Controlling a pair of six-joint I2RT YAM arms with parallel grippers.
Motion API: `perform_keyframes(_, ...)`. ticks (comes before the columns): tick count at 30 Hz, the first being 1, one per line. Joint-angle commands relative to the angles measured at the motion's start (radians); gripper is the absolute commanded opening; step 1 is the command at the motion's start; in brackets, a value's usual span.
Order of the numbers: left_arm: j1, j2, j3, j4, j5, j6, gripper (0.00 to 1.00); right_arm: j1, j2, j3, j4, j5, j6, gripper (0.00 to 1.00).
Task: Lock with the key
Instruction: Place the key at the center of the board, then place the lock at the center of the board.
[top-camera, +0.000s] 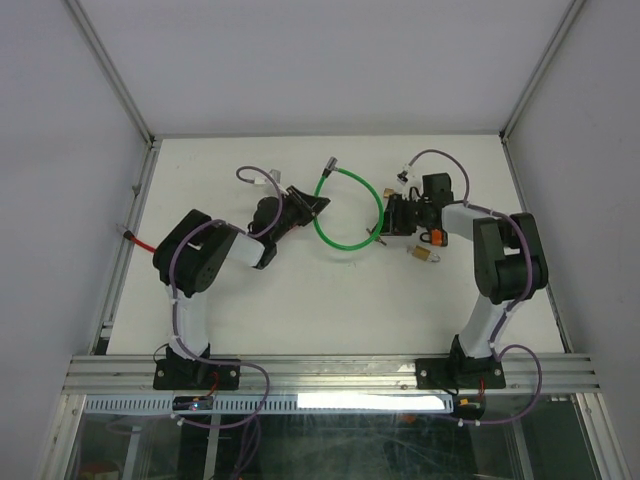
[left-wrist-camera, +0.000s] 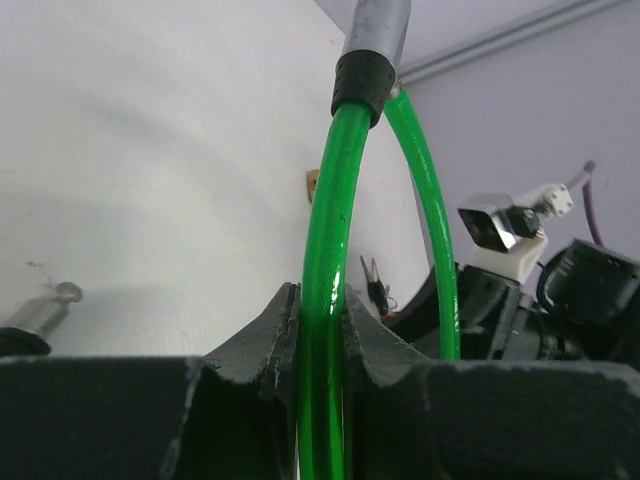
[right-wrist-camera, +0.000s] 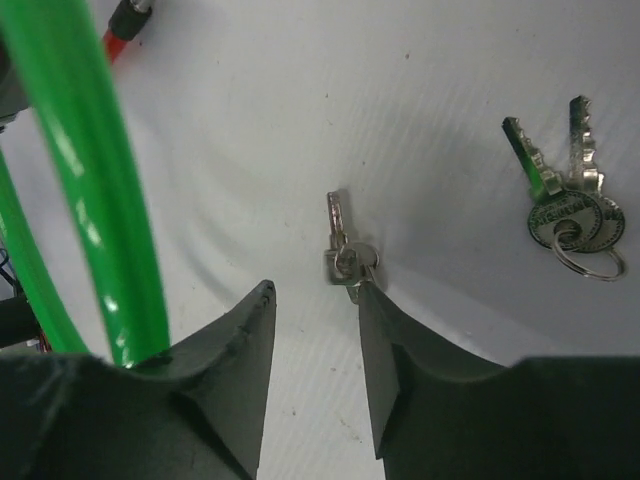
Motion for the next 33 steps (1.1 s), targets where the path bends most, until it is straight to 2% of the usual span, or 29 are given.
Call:
perform_keyframes(1,0.006,0.076,0.067,0.130,-0.104,-0.146,0.00,-0.041,-0.029,0.020,0.035,-0.078,0.048,0.45)
perform_keyframes(8,0.005,0.174,0.086,0.244,-0.115,-0.190,0.00,-0.121,-0.158,0.007,0.015,-0.064,-0.011,0.47)
perform_keyframes(12,0.002,0.203,0.104,0.226,-0.127,-0.193,0.00,-0.151,-0.235,-0.005,0.013,-0.087,-0.040,0.47)
perform_keyframes(16,-0.009,0.208,0.157,0.131,-0.158,-0.196,0.02,-0.158,-0.293,-0.016,0.013,-0.127,-0.055,0.47)
perform_keyframes(25,-0.045,0.174,0.306,-0.195,-0.322,-0.119,0.21,-0.157,-0.469,0.003,-0.008,-0.202,-0.038,0.49)
perform_keyframes(29,-0.046,0.172,0.342,-0.228,-0.371,-0.097,0.22,-0.158,-0.543,0.044,-0.013,-0.259,0.017,0.49)
perform_keyframes(33,-0.047,0.132,0.319,-0.221,-0.415,-0.068,0.37,-0.160,-0.606,-0.002,0.034,-0.305,0.028,0.51)
